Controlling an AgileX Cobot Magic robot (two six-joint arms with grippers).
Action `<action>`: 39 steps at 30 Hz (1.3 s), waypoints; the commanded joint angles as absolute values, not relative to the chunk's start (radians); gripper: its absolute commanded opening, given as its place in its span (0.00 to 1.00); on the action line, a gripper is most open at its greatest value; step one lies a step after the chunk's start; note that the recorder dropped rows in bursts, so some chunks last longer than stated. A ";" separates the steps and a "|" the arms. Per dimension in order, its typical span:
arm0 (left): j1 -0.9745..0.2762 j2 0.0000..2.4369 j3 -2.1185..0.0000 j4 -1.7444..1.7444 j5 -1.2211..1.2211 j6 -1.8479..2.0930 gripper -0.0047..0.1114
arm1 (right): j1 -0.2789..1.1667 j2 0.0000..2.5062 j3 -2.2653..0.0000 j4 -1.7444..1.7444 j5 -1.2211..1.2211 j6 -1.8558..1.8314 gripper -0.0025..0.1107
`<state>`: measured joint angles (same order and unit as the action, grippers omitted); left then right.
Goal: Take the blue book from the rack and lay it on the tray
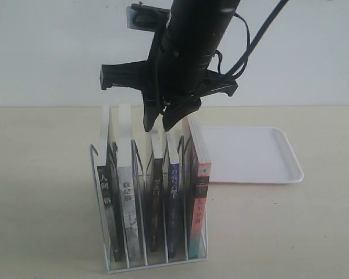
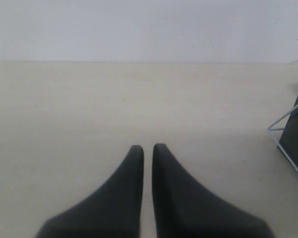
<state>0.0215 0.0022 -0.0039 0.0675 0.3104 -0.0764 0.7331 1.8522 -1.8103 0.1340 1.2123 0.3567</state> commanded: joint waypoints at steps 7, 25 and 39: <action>0.013 0.000 0.000 0.069 0.307 -0.074 0.09 | 0.728 1.795 -1.804 0.039 1.221 0.375 0.27; 0.013 0.000 0.000 0.069 0.307 -0.074 0.09 | 0.728 1.853 -1.802 -0.012 1.221 0.398 0.27; 0.013 0.000 0.000 0.069 0.307 -0.074 0.09 | 0.728 1.894 -1.802 -0.015 1.221 0.393 0.02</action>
<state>0.0215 0.0022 -0.0039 0.0675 0.3104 -0.0764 0.7331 1.8923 -1.8027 0.0000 1.2201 0.4123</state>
